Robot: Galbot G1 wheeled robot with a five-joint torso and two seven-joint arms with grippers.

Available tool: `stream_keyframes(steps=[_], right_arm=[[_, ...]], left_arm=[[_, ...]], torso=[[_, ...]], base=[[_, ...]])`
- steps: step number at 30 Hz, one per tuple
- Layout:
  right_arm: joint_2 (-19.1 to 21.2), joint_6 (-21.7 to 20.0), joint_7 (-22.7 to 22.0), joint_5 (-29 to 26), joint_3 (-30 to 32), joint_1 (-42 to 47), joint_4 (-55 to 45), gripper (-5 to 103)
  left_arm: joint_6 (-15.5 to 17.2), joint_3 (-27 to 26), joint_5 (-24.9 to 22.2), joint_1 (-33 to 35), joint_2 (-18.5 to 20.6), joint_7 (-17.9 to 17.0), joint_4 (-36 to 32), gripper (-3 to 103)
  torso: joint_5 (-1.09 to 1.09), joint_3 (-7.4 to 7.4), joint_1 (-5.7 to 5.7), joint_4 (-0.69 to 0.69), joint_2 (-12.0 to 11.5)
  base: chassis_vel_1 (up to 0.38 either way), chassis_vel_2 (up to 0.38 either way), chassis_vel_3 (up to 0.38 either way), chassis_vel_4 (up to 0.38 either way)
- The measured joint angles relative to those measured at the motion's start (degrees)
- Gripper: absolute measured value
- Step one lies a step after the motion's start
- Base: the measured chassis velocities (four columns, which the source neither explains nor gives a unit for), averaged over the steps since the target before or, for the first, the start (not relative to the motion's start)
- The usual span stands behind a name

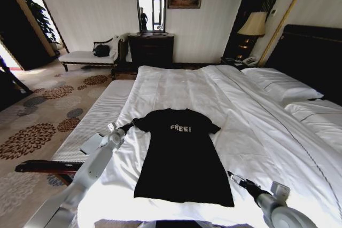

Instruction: Fold the clothes on the bed.

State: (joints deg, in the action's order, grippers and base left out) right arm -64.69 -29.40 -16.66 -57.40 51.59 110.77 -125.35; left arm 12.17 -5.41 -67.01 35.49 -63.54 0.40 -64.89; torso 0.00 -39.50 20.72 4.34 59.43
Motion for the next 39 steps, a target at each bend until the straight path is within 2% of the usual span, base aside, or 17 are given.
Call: stream_keyframes(steps=[6,10,13,17,25,33,39], right_arm=[[0.4,0.1,0.1,0.0,0.5,0.2,-0.1,100],[0.4,0.1,0.1,0.0,0.6,0.1,-0.3,100],[1.0,0.1,0.4,0.0,1.1,0.5,-0.3,100],[2.6,0.4,0.9,-0.2,2.1,1.1,0.1,100],[2.3,0.4,1.1,-0.3,2.0,1.1,0.2,100],[1.6,0.5,1.2,-0.1,1.4,0.9,0.3,100],[1.0,0.7,1.4,0.3,1.2,1.1,0.3,100]], left_arm=[[0.1,1.0,1.0,-0.5,-0.3,0.0,-3.5,0],[0.9,2.6,2.8,0.5,0.6,0.0,-11.6,0],[1.2,3.2,3.1,1.2,1.2,0.0,-14.6,0],[1.4,4.2,3.4,0.7,1.0,0.0,-15.7,0],[1.4,8.1,5.2,-1.9,-1.4,0.0,-12.6,0],[1.4,12.5,7.5,-5.9,-8.5,0.0,-6.1,0],[1.4,13.6,8.4,-7.4,-11.8,0.0,-3.4,0]], torso=[[0.0,0.0,0.0,-0.01,0.0],[0.01,0.0,0.0,0.0,0.0],[0.01,0.0,0.0,-0.02,0.0],[0.0,0.0,0.0,-0.03,0.0],[0.01,0.0,0.0,-0.01,0.0],[0.01,0.0,0.0,0.0,0.0],[0.0,0.0,0.0,0.01,0.0]], base=[[0.0,0.0,0.0,0.0],[0.0,0.0,0.0,0.0],[0.0,0.0,0.0,0.0],[0.0,0.0,0.0,0.0],[0.0,0.0,0.0,0.0],[0.0,0.0,0.0,0.0],[0.0,0.0,0.0,0.0]])
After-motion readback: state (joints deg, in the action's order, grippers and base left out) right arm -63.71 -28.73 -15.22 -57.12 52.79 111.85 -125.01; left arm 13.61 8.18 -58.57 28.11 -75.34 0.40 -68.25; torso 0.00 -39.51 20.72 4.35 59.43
